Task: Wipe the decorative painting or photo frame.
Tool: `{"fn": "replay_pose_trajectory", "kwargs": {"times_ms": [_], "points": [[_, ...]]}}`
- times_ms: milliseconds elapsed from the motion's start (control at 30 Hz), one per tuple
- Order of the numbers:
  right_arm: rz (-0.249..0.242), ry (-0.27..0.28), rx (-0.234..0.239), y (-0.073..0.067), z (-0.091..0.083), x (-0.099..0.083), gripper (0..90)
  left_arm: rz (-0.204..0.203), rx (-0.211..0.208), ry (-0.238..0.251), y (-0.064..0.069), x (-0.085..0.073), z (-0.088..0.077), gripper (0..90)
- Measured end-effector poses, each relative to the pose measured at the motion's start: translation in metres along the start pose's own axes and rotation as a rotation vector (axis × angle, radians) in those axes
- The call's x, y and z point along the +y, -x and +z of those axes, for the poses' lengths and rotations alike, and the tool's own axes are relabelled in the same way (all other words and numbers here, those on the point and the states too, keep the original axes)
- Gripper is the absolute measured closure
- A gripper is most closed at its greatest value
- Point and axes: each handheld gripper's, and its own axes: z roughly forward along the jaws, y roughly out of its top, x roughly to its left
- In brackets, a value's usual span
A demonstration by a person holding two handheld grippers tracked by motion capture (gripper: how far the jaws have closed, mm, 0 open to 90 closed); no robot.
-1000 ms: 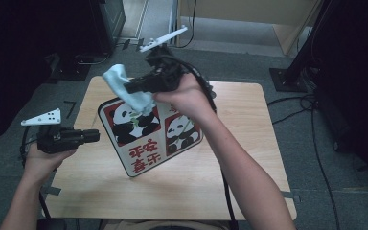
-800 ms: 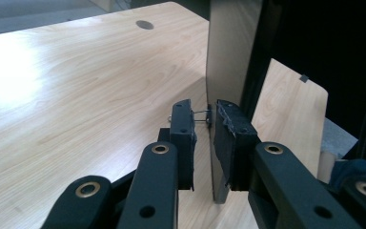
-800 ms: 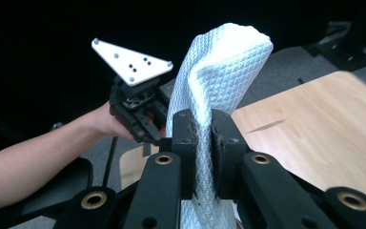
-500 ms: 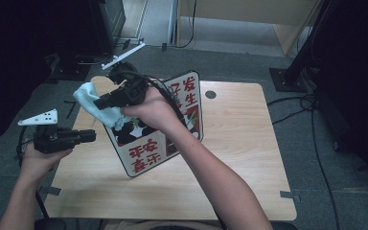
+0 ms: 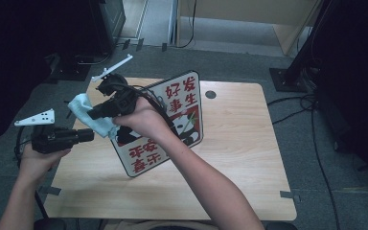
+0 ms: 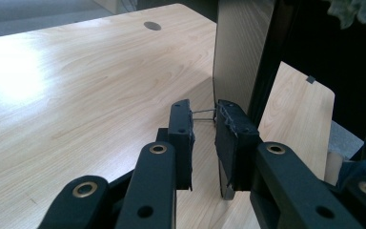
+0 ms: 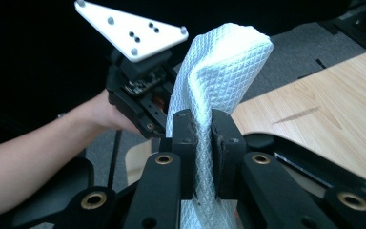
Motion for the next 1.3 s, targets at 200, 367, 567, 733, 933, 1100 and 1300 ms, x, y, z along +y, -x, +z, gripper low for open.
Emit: {"fn": "replay_pose_trajectory", "kwargs": {"times_ms": [200, 367, 567, 733, 933, 1100, 1300], "points": [[0.014, -0.007, 0.001, 0.001, 0.001, -0.007, 82.7, 0.001, 0.003, 0.003, 0.0, 0.0, 0.0, 76.0], [0.003, -0.012, -0.002, -0.001, 0.001, -0.013, 82.7, 0.007, 0.004, 0.003, 0.0, 0.0, 0.0, 75.9], [0.015, -0.025, -0.003, -0.002, 0.002, -0.022, 82.7, 0.007, 0.006, 0.008, 0.0, -0.001, 0.0, 75.9], [0.029, -0.036, 0.004, 0.0, 0.005, -0.032, 82.7, 0.007, 0.007, 0.007, 0.0, -0.001, 0.0, 75.5], [0.037, -0.043, 0.008, 0.003, 0.008, -0.041, 82.7, 0.007, 0.009, 0.011, 0.0, -0.001, 0.0, 75.4], [0.049, -0.044, 0.015, 0.005, 0.012, -0.049, 82.7, 0.006, 0.013, 0.007, 0.0, -0.002, 0.001, 74.6], [0.059, -0.053, 0.021, 0.007, 0.017, -0.059, 82.7, -0.004, 0.027, 0.008, -0.003, -0.004, 0.001, 72.0]]}}
